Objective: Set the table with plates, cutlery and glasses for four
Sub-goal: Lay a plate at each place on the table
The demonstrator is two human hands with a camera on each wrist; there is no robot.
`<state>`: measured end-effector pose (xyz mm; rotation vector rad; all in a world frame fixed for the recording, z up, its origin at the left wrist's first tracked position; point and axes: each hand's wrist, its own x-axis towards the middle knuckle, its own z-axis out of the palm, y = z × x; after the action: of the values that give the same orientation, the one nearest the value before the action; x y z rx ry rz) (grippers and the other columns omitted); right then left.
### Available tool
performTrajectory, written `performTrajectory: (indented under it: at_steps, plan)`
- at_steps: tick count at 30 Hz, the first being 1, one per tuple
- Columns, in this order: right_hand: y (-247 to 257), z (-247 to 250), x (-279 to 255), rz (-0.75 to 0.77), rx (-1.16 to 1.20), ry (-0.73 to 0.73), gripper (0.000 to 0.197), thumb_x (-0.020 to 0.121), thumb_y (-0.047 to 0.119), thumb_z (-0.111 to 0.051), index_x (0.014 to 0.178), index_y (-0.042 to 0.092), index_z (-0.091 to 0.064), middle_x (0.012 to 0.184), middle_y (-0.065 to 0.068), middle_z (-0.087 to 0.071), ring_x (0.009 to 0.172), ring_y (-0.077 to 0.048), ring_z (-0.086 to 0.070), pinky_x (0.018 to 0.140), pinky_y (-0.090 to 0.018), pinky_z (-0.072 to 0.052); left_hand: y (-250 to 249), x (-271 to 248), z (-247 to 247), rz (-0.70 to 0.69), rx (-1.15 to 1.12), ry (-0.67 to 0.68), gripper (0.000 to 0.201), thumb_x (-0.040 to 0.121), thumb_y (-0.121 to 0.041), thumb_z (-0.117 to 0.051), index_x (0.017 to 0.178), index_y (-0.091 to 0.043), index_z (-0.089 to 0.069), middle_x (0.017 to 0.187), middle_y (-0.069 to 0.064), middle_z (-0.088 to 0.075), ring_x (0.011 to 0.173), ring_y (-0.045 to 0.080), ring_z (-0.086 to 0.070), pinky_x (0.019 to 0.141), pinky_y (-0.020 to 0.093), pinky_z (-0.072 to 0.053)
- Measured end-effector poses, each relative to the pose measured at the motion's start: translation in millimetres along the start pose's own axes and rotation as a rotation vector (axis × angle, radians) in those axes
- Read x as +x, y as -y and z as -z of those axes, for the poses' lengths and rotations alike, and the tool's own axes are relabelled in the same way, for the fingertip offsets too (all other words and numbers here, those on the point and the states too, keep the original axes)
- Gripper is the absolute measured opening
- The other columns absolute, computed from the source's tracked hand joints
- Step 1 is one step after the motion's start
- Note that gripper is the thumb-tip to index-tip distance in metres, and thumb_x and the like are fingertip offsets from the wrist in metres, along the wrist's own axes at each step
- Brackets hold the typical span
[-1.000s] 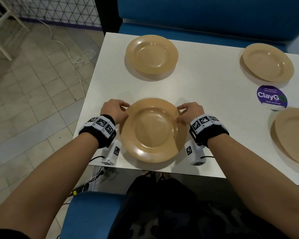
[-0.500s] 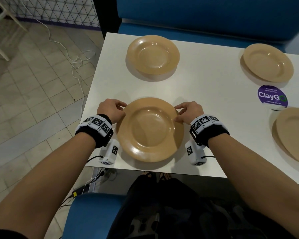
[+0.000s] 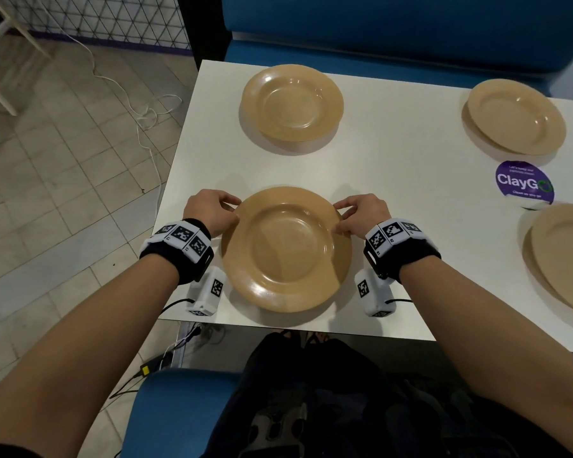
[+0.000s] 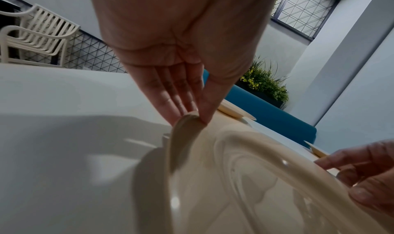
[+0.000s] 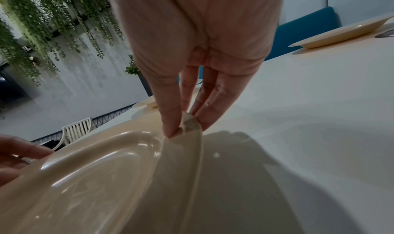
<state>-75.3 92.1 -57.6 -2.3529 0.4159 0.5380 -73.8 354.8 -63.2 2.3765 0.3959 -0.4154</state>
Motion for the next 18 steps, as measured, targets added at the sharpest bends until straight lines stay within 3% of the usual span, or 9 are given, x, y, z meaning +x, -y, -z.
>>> performTrajectory:
  at_steps: [9,14,18]
  plan:
    - [-2,3,2,0.007,0.024,-0.023,0.047,0.068,0.016,-0.080,0.113,0.023,-0.066,0.096,-0.001,-0.068,0.094,-0.016,-0.063,0.088,-0.028,-0.051,-14,4,-1,-0.005,0.069,-0.014,0.034,0.076,-0.020,-0.067,0.109,-0.027,-0.067,0.086,-0.011,-0.065,0.089,0.012,-0.059,0.084,0.024,-0.046]
    - [-3,3,2,0.022,0.000,0.013,0.044,0.068,0.000,-0.071,0.106,0.023,-0.069,0.096,-0.004,-0.070,0.082,-0.015,-0.062,0.082,-0.027,-0.054,-21,5,-5,-0.031,0.140,0.013,0.030,0.079,-0.024,-0.065,0.109,-0.023,-0.069,0.084,-0.006,-0.064,0.085,0.014,-0.058,0.080,0.025,-0.047]
    - [-4,4,4,0.033,-0.014,0.054,0.046,0.067,-0.002,-0.071,0.106,0.022,-0.070,0.092,-0.004,-0.069,0.080,-0.016,-0.062,0.084,-0.031,-0.056,-19,6,-5,-0.017,0.157,0.017,0.028,0.080,-0.031,-0.067,0.107,-0.025,-0.069,0.086,-0.007,-0.066,0.085,0.013,-0.058,0.080,0.024,-0.047]
